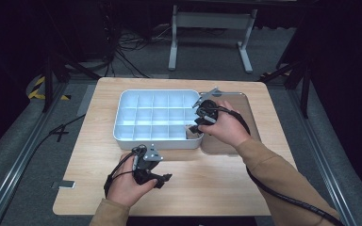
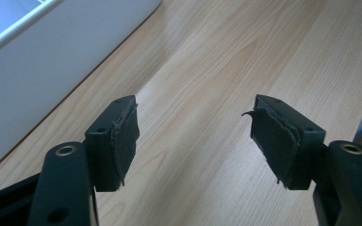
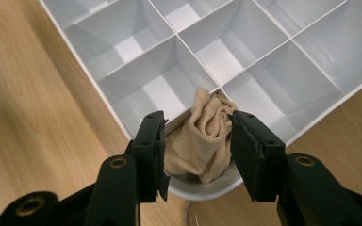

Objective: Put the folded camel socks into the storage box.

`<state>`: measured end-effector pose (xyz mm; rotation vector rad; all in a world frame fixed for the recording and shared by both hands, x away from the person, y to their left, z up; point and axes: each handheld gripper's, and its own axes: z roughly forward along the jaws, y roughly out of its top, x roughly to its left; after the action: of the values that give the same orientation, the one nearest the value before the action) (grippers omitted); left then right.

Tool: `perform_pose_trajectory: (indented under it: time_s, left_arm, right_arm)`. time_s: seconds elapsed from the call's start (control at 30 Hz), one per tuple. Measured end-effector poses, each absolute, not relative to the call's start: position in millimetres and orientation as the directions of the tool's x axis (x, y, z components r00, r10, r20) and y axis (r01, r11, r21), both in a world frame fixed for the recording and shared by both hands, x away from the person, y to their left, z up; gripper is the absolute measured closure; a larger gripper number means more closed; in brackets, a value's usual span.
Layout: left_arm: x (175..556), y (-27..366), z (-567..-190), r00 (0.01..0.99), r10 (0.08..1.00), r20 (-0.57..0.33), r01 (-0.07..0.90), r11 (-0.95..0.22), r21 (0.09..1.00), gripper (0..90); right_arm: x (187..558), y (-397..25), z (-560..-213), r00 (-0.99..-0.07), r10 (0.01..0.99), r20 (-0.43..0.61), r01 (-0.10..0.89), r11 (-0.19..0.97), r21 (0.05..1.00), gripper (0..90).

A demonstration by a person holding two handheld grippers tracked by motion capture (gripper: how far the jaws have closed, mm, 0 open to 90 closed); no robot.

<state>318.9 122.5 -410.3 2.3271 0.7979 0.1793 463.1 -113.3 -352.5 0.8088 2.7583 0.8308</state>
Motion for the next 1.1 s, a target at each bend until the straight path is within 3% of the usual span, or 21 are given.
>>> perform_pose_trajectory:
  time_s: [0.33,1.1]
  left_arm:
    - [318.5,123.7,-408.5,0.796,0.599,-0.090,0.508,-0.580,0.637,33.2]
    - [321.5,121.9,-409.3,0.797,0.597,-0.089,0.510,-0.588,0.628,33.1]
  right_arm:
    - [447.6,-136.9,-338.5,-0.849,0.528,0.024,0.417,0.641,0.645,49.3]
    - [406.7,-191.0,-334.9,-0.874,0.486,-0.015,0.326,0.609,0.723,37.7]
